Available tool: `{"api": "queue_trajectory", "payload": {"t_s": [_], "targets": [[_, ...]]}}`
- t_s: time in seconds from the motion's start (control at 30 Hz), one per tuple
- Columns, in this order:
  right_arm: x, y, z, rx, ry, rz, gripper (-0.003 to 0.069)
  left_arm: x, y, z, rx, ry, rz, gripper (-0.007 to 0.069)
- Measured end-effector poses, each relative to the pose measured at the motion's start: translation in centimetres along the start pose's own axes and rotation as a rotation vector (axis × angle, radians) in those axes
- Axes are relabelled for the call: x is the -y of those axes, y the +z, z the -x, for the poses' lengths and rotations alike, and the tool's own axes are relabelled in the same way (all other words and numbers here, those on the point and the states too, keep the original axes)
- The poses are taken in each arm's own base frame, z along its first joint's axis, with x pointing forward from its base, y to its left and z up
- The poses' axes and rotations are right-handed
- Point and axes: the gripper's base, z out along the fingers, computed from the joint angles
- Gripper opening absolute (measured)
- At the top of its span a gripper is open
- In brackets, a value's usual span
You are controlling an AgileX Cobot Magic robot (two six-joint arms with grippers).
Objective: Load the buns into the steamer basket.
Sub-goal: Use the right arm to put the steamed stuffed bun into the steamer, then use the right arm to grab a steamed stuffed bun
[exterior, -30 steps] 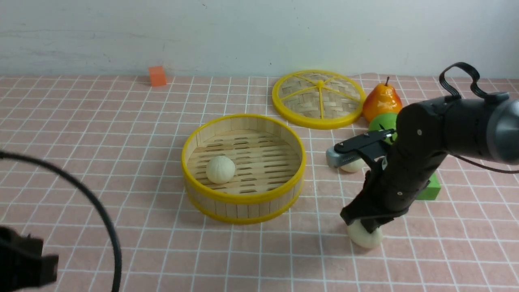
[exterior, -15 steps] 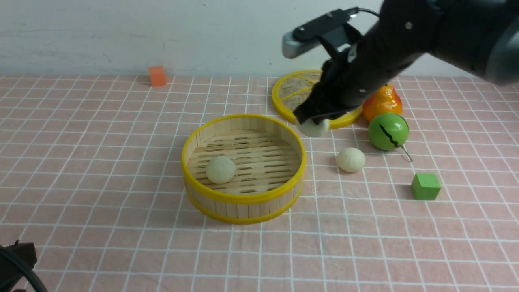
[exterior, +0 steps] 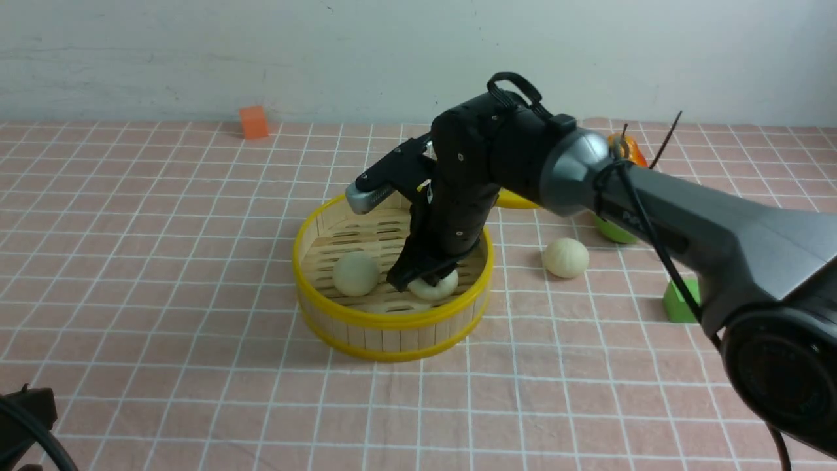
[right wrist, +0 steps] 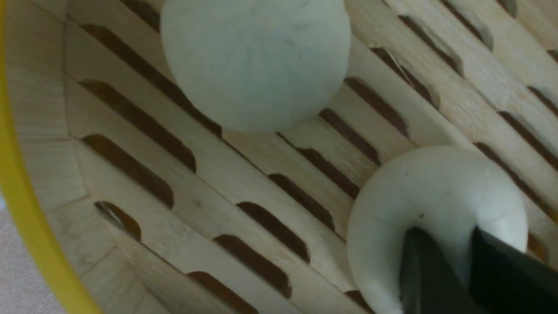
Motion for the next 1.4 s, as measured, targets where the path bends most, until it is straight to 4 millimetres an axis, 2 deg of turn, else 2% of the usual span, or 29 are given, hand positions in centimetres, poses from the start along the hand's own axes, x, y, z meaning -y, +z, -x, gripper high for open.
{"api": "queue_trajectory", "payload": {"t_s": [0.03,0.1,0.13,0.17,0.23,0.3,0.4,0.47,0.53,0.6,0.63,0.67,0.7,0.73,0.77,0.8,0.87,1.13,1.23,1.3,1.37,1.4], "targets": [[-0.1,-0.2,0.0,-0.002,0.002,0.006,0.0223,0.0,0.0,0.0,0.001,0.001,0.000,-0.0013],[-0.5,-0.9,0.1,-0.020,0.013,0.035,0.0358,0.0,0.0,0.0,0.002,0.003,0.001,-0.0013],[-0.5,-1.0,0.1,-0.022,0.015,0.040,0.0380,0.0,0.0,0.0,0.002,0.003,0.001,-0.0013],[-0.6,-1.7,0.3,-0.019,0.027,0.055,0.0450,0.0,0.0,0.0,0.002,0.004,0.002,-0.0013],[-0.6,-2.9,0.7,-0.005,0.038,0.062,0.0528,0.0,0.0,0.0,0.002,0.005,0.002,-0.0013],[-0.1,-4.7,1.1,0.026,0.051,0.045,0.0575,0.0,0.0,0.0,0.002,0.005,0.002,-0.0013],[2.2,-7.0,1.1,0.061,0.094,-0.023,0.0591,0.0,0.0,0.0,0.003,0.006,0.003,-0.0013],[5.0,-8.0,0.5,0.066,0.147,-0.081,0.0584,0.0,0.0,0.0,0.003,0.006,0.003,-0.0013],[8.6,-8.0,-0.8,0.045,0.239,-0.118,0.0563,0.0,0.0,0.0,0.003,0.007,0.003,-0.0013],[10.1,-7.4,-1.5,0.023,0.284,-0.118,0.0548,0.0,0.0,0.0,0.003,0.008,0.004,-0.0013],[12.5,-6.3,-2.8,-0.015,0.356,-0.116,0.0526,0.0,0.0,0.0,0.004,0.011,0.005,-0.0013],[12.9,-5.6,-3.2,-0.033,0.370,-0.110,0.0521,-0.1,0.0,0.0,0.005,0.012,0.006,-0.0013],[14.2,-4.2,-4.2,-0.071,0.404,-0.104,0.0496,-0.1,0.0,0.1,0.006,0.017,0.008,-0.0013],[14.3,-3.7,-4.4,-0.080,0.410,-0.096,0.0489,-0.1,0.0,0.1,0.006,0.018,0.009,-0.0013],[14.9,-2.1,-5.1,-0.113,0.428,-0.090,0.0464,-0.1,0.0,0.1,0.008,0.022,0.011,-0.0013],[15.0,-2.1,-5.1,-0.113,0.429,-0.090,0.0464,-0.1,0.0,0.1,0.008,0.022,0.011,-0.0013],[15.3,-0.5,-5.6,-0.136,0.445,-0.086,0.0430,-0.2,0.1,-0.2,0.002,0.032,0.017,-0.0013],[15.5,-0.1,-5.6,-0.125,0.447,-0.108,0.0379,-0.4,0.5,-0.9,-0.013,0.052,0.028,-0.0013],[15.5,0.9,-5.9,-0.143,0.449,-0.102,0.0321,-0.4,0.5,-0.8,-0.007,0.052,0.025,-0.0013],[15.4,1.6,-6.1,-0.155,0.454,-0.091,0.0248,-0.4,0.5,-0.8,-0.002,0.053,0.022,-0.0011],[15.5,1.6,-6.1,-0.154,0.454,-0.092,0.0205,-0.4,0.5,-0.8,0.000,0.056,0.022,-0.0009],[15.5,1.5,-6.0,-0.149,0.452,-0.093,0.0150,-0.3,0.5,-0.7,0.004,0.056,0.020,-0.0008]]}}
